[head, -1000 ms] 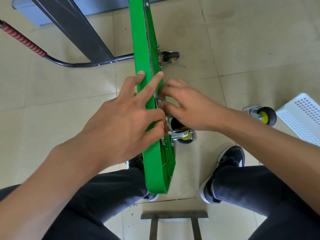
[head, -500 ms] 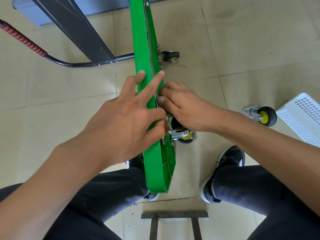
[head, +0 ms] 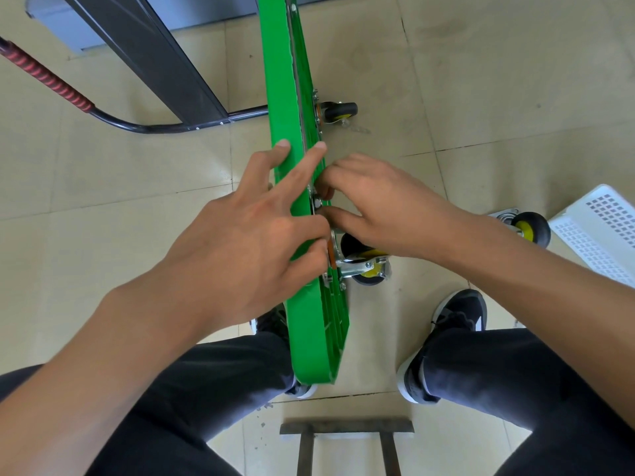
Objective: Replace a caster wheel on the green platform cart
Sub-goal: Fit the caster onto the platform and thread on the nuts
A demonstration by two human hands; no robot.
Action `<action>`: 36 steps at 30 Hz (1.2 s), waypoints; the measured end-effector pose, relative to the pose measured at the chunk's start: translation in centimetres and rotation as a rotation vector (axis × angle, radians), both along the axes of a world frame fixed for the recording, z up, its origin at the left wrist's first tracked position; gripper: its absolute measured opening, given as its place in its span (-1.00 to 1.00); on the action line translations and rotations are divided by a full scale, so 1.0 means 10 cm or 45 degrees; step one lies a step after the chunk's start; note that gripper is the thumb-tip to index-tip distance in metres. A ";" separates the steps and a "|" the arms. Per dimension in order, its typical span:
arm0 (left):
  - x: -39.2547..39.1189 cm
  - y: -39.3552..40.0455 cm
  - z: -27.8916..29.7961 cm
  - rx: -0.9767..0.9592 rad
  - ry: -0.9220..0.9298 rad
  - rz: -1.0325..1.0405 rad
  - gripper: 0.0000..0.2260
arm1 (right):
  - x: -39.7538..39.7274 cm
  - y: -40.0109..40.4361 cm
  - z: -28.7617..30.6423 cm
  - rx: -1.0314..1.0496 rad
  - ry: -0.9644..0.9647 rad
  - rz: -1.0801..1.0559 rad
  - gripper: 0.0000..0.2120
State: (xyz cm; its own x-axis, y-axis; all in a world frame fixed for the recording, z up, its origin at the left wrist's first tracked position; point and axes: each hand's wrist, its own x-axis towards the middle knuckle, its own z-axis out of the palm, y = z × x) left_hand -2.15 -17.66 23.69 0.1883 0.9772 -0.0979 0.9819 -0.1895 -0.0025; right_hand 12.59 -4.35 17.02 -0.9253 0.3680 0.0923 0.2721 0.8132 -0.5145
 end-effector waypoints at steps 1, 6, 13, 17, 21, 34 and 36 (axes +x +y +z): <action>0.00 0.00 0.00 -0.001 0.001 -0.001 -0.61 | 0.00 0.01 -0.01 0.055 0.007 0.027 -0.79; 0.01 0.00 0.00 -0.005 0.006 0.005 -0.62 | 0.00 0.03 -0.05 -0.003 0.040 0.057 -0.81; 0.01 0.00 0.00 0.004 0.011 0.005 -0.63 | -0.06 -0.04 -0.05 -0.490 -0.017 -0.153 -0.84; 0.02 0.00 0.00 0.010 0.006 0.003 -0.63 | -0.09 -0.03 -0.01 -0.658 -0.088 -0.206 -0.86; 0.01 0.00 0.00 0.006 0.003 0.001 -0.63 | -0.11 -0.02 0.00 -0.702 -0.120 -0.199 -0.79; -0.01 0.00 0.00 -0.003 -0.005 0.006 -0.63 | -0.01 0.00 0.04 -0.048 -0.004 0.007 -0.77; -0.01 0.00 -0.01 0.003 -0.001 0.005 -0.63 | 0.00 0.02 0.02 0.120 -0.004 0.043 -0.78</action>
State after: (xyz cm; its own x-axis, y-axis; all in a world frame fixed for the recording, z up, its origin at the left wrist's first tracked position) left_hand -2.23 -17.68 23.59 0.1845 0.9782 -0.0957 0.9826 -0.1855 -0.0018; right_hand 12.56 -4.15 17.23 -0.9374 0.3263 0.1219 0.2452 0.8666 -0.4345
